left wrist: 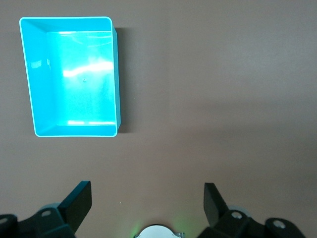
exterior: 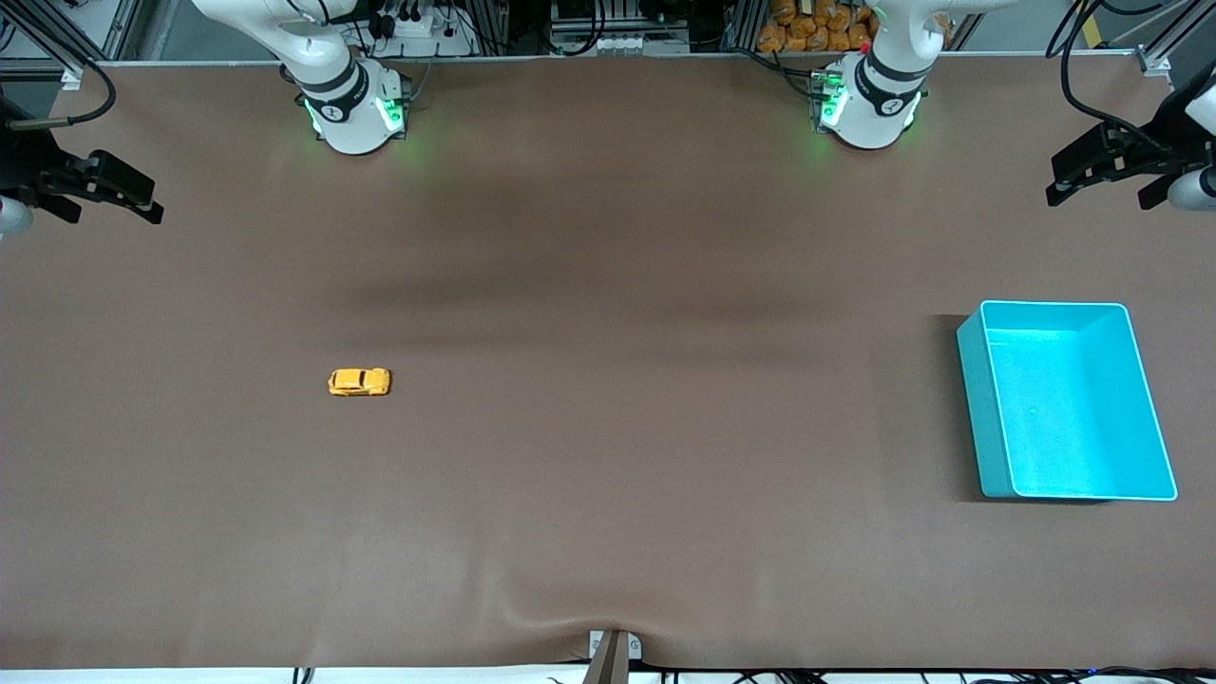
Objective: Wind and store yellow beetle car
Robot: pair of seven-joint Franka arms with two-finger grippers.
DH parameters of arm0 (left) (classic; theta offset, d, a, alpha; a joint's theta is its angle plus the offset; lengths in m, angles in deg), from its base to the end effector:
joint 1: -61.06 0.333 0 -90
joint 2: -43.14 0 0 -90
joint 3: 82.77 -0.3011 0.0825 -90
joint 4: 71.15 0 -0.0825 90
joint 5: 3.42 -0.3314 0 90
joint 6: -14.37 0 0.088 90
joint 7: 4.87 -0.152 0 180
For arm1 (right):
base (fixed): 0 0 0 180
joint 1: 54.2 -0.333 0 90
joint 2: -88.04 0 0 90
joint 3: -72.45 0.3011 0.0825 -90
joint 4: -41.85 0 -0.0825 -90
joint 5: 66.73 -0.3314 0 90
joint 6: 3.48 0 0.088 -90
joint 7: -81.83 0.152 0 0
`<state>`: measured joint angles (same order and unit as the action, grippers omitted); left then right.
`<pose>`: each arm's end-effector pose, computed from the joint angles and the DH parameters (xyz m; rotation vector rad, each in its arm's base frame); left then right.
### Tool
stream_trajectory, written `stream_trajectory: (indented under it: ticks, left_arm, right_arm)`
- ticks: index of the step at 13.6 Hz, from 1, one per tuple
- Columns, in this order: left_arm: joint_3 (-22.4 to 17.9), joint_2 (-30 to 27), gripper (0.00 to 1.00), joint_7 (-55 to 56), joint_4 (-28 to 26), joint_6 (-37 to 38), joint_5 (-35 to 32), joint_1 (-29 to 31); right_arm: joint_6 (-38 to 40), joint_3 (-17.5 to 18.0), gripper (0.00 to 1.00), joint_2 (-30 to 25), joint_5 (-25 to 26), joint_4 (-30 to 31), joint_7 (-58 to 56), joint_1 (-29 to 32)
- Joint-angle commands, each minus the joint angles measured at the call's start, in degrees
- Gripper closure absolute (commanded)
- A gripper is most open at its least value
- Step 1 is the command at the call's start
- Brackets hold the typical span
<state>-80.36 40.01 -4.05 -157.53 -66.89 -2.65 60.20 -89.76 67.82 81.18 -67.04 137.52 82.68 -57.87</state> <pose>0.4671 -0.0295 0.6041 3.1306 -0.0696 -0.0550 0.4568 -0.0089 0.5752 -3.1254 0.0478 0.0696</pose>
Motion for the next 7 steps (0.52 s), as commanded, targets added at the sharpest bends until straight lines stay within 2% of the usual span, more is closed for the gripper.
stream_trajectory:
  ticks: [1,7]
  left_arm:
    - [0.5,-1.0,0.0,-0.4,-0.1,0.8,-2.1,0.1]
    - [0.6,-0.7,0.0,-0.5,0.2,0.8,-2.5,0.2]
  right_arm:
    - [-0.5,0.3,0.0,-0.1,0.5,0.2,-0.4,0.3]
    - [-0.6,0.3,0.0,0.3,0.5,0.3,-0.3,0.3]
